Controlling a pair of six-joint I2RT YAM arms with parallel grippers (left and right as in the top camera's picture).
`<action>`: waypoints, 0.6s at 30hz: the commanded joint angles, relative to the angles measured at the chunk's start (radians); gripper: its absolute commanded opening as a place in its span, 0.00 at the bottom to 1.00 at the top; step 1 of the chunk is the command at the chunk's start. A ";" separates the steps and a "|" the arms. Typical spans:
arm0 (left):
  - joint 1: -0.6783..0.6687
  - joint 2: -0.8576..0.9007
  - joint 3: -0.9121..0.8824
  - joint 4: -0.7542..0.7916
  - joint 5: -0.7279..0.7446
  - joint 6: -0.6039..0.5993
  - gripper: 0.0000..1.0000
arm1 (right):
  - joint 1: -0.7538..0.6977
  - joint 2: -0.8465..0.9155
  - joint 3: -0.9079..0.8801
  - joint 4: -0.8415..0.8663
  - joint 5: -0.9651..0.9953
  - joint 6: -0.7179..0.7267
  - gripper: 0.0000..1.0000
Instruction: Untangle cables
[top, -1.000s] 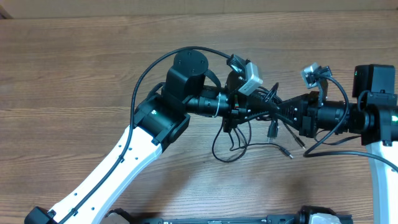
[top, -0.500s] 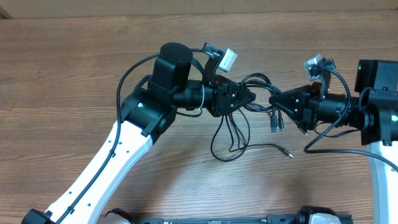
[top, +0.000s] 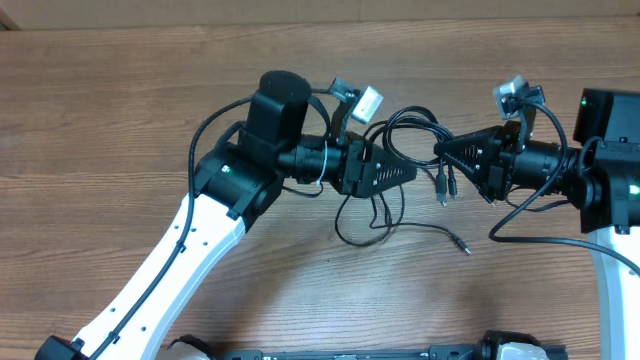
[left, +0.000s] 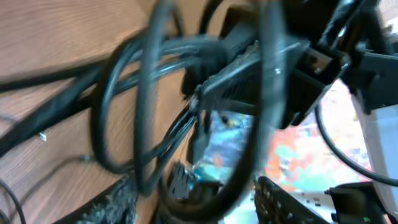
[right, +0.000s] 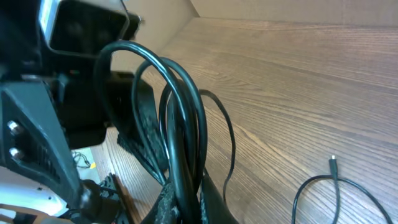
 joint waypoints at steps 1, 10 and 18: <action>-0.001 -0.015 0.005 -0.041 -0.019 0.032 0.62 | -0.002 0.000 0.008 0.007 -0.023 0.013 0.04; -0.002 -0.015 0.005 0.022 -0.140 0.000 0.61 | -0.002 0.000 0.008 -0.036 -0.083 0.012 0.04; -0.036 -0.015 0.005 0.122 -0.139 -0.026 0.12 | -0.001 0.000 0.008 -0.065 -0.082 0.011 0.04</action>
